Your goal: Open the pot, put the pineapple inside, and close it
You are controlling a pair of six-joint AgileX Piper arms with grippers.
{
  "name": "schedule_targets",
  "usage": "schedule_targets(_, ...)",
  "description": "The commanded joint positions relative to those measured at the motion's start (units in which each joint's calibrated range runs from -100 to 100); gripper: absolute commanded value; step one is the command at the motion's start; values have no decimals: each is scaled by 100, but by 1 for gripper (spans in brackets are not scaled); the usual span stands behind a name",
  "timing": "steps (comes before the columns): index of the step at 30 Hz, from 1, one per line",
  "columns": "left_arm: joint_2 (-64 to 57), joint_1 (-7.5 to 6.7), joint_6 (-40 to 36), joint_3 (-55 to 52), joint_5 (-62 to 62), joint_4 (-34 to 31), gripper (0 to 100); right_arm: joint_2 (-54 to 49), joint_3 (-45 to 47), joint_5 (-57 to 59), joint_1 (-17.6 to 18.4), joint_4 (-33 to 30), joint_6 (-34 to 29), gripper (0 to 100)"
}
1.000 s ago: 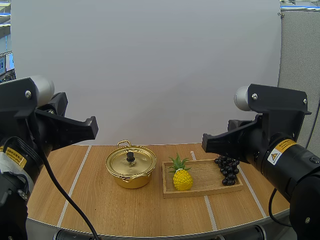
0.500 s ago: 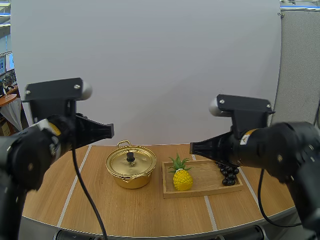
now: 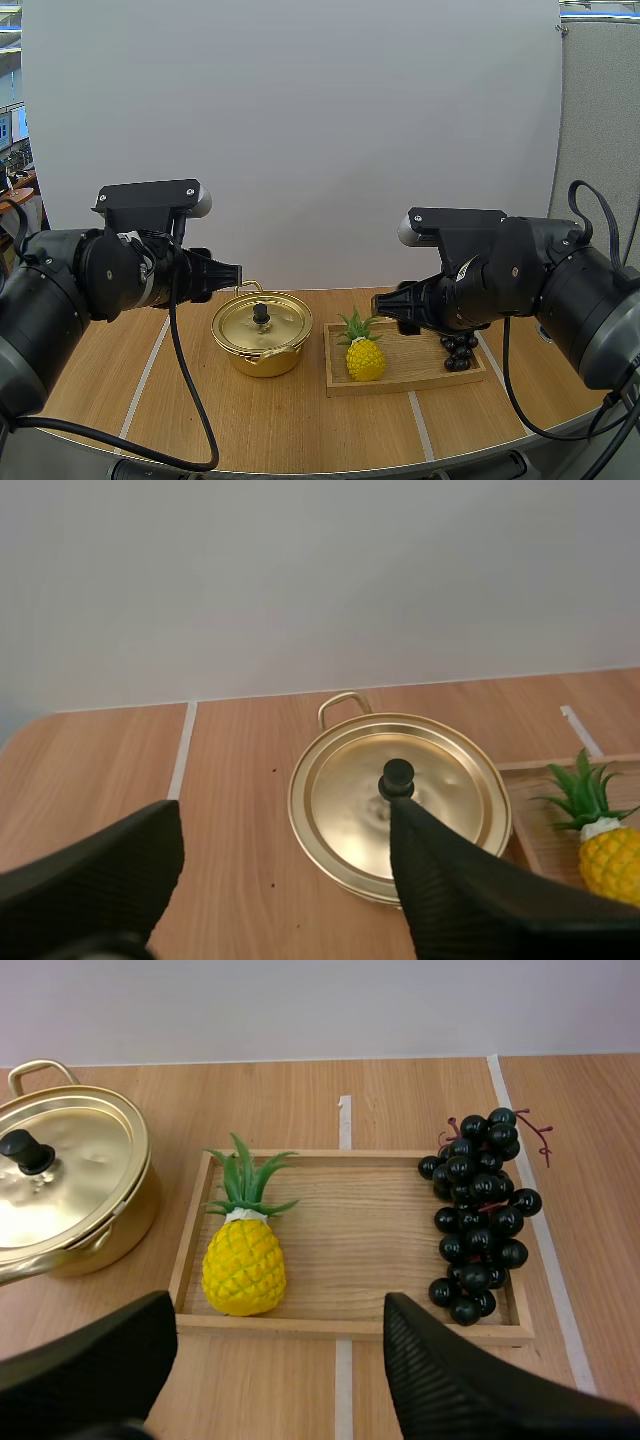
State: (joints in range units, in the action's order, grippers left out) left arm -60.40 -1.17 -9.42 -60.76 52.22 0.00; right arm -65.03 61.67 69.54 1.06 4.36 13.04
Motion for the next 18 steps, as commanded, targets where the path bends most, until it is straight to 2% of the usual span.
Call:
schedule_targets(1, 126, 6, 501, 23, -192, 0, 100, -40, -46, -95, 5, 7, 0, 100)
schedule_targets(5, 442, 6, 1282, 35, -192, 0, 100, -40, -46, -95, 5, 7, 0, 100)
schedule_targets(11, 1419, -1, 1952, 385, -120, 146, 100, -40, -46, -95, 5, 7, 0, 100)
schedule_targets(18, 2656, -43, 3466, 1078, 212, 1438, 100, -40, -46, -95, 5, 7, 0, 100)
